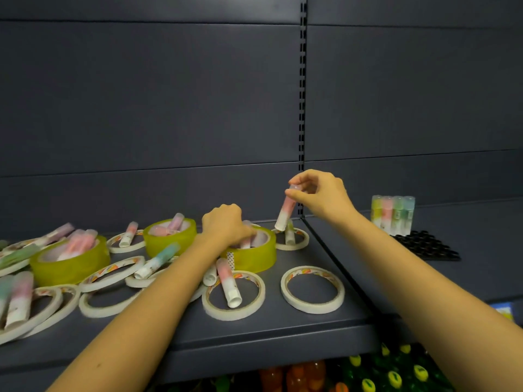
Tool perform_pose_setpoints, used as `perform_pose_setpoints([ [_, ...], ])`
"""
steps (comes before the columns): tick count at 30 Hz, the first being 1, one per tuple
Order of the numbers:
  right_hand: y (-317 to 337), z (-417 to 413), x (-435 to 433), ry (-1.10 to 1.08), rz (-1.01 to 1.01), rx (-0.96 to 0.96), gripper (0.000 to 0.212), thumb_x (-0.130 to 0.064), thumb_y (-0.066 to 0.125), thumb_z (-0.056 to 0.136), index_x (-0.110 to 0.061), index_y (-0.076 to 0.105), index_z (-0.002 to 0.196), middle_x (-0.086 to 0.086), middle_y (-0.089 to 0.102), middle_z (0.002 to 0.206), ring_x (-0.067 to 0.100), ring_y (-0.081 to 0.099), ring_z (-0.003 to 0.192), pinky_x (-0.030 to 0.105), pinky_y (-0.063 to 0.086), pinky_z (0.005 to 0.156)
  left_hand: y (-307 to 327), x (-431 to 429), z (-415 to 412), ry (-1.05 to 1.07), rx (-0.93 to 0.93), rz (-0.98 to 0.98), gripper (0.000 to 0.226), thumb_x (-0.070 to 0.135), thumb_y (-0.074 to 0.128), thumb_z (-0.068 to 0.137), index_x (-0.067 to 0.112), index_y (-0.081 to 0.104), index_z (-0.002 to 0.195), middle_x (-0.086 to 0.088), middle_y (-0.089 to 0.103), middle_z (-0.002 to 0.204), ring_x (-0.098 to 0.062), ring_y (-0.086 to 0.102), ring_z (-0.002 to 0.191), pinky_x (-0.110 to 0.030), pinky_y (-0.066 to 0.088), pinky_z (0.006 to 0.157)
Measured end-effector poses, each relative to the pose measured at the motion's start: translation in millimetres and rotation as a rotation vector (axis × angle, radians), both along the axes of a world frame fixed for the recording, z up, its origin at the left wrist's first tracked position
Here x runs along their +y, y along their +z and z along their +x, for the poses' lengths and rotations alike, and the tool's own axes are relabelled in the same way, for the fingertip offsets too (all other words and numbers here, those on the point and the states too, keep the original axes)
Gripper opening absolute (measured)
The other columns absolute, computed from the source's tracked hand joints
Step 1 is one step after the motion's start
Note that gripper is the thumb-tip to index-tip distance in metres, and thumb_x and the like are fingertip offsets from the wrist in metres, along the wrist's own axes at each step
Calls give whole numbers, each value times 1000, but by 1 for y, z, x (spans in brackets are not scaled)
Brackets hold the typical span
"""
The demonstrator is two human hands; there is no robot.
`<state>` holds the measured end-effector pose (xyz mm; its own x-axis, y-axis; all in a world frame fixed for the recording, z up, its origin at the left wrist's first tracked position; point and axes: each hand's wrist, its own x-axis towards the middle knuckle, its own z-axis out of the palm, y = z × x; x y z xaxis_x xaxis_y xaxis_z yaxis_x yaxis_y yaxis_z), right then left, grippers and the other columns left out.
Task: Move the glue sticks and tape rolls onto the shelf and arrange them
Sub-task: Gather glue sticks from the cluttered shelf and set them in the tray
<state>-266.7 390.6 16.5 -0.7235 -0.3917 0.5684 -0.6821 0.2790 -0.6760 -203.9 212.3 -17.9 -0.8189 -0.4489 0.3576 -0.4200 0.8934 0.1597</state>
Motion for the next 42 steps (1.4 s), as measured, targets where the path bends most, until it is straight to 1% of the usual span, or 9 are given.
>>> perform_pose_setpoints([
  [4,-6,-2,13,-6,9,14,19,-21,73,81,-14,67,97,4,69,93,15,62,83,28,52,80,6,3,5,-52,139,54,28,41,58,80,13,63,78,-4,60,78,-27,54,75,-29,38,65],
  [8,-6,-7,32,-47,21,54,17,-21,74,80,-16,67,96,2,69,91,12,62,78,22,50,76,25,11,13,-191,372,146,16,36,64,77,21,61,72,0,62,74,-27,60,79,-29,41,65],
  [12,-3,-11,57,-94,32,86,19,-20,74,80,-13,68,97,0,69,89,17,65,83,28,53,81,36,35,11,-350,524,233,14,28,69,77,15,67,75,-3,66,72,-25,63,75,-37,52,70],
  [17,-1,-23,99,-128,24,81,18,-17,72,81,-12,68,98,-1,68,87,19,66,87,30,52,85,42,77,-8,-473,491,237,13,26,71,78,14,68,81,-3,69,79,-18,60,72,-37,54,74],
  [23,1,-54,161,-150,46,90,17,-20,74,80,-16,68,95,-2,69,88,16,66,84,30,53,85,45,141,-44,-540,443,238,12,25,71,76,19,67,85,2,69,80,-16,63,76,-39,55,75],
  [27,2,-82,201,-140,46,87,16,-20,74,80,-16,68,94,0,69,88,18,66,83,25,53,79,40,185,-68,-561,393,187,11,29,71,77,25,68,86,8,69,81,-12,62,76,-32,53,72],
  [30,0,-103,224,-141,48,92,17,-19,75,79,-15,68,94,-4,67,85,16,64,79,27,52,81,35,212,-86,-560,381,155,9,30,72,77,26,69,84,12,67,80,-9,59,72,-27,48,69],
  [37,-14,-142,258,-108,76,103,18,-18,75,79,-16,67,94,-4,67,84,16,65,79,33,53,84,19,259,-123,-515,349,150,14,31,71,78,24,69,90,13,63,89,-13,58,77,-34,51,77],
  [42,-22,-157,266,-55,98,106,19,-17,76,78,-16,68,95,-2,68,86,18,66,81,33,53,84,8,274,-142,-454,313,129,17,31,69,80,25,66,96,11,66,96,-9,51,77,-30,47,73],
])
